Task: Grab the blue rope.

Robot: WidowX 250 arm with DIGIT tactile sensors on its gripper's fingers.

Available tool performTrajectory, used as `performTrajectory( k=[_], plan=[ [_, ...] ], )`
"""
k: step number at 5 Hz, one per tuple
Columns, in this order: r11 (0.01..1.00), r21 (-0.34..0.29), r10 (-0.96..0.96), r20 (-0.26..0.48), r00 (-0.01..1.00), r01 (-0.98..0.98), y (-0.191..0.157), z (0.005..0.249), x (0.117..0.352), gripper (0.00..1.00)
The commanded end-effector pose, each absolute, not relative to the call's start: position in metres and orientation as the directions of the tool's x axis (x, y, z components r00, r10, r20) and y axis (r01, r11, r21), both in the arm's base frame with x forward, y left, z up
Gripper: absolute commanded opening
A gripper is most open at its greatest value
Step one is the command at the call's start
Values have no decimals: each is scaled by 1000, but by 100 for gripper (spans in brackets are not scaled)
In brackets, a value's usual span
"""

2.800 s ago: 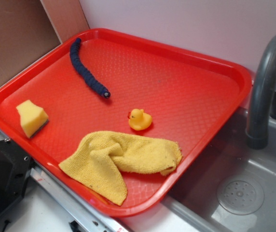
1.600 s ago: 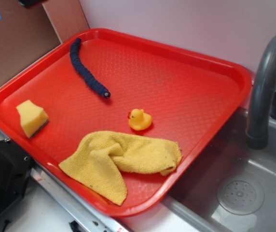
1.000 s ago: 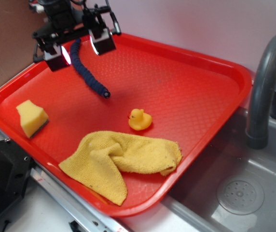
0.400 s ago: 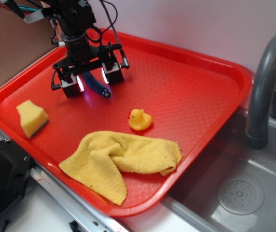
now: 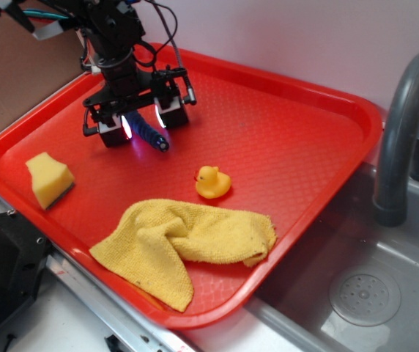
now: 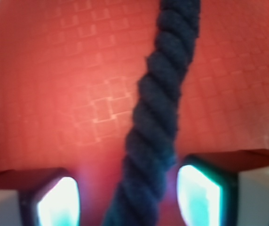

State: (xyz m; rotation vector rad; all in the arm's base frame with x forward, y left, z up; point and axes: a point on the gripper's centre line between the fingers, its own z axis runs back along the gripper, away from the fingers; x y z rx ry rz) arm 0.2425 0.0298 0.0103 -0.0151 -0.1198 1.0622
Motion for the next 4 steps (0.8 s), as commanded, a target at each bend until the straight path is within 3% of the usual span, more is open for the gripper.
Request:
performTrajectory(
  k=[1, 2, 3, 4],
  plan=[
    [509, -74, 861, 69, 505, -858, 45, 8, 229, 0],
    [688, -74, 725, 28, 688, -722, 42, 33, 240, 0],
    [846, -74, 532, 60, 845, -528, 18, 83, 250, 0],
    [928, -92, 370, 87, 925, -362, -7, 134, 245, 0]
  ],
)
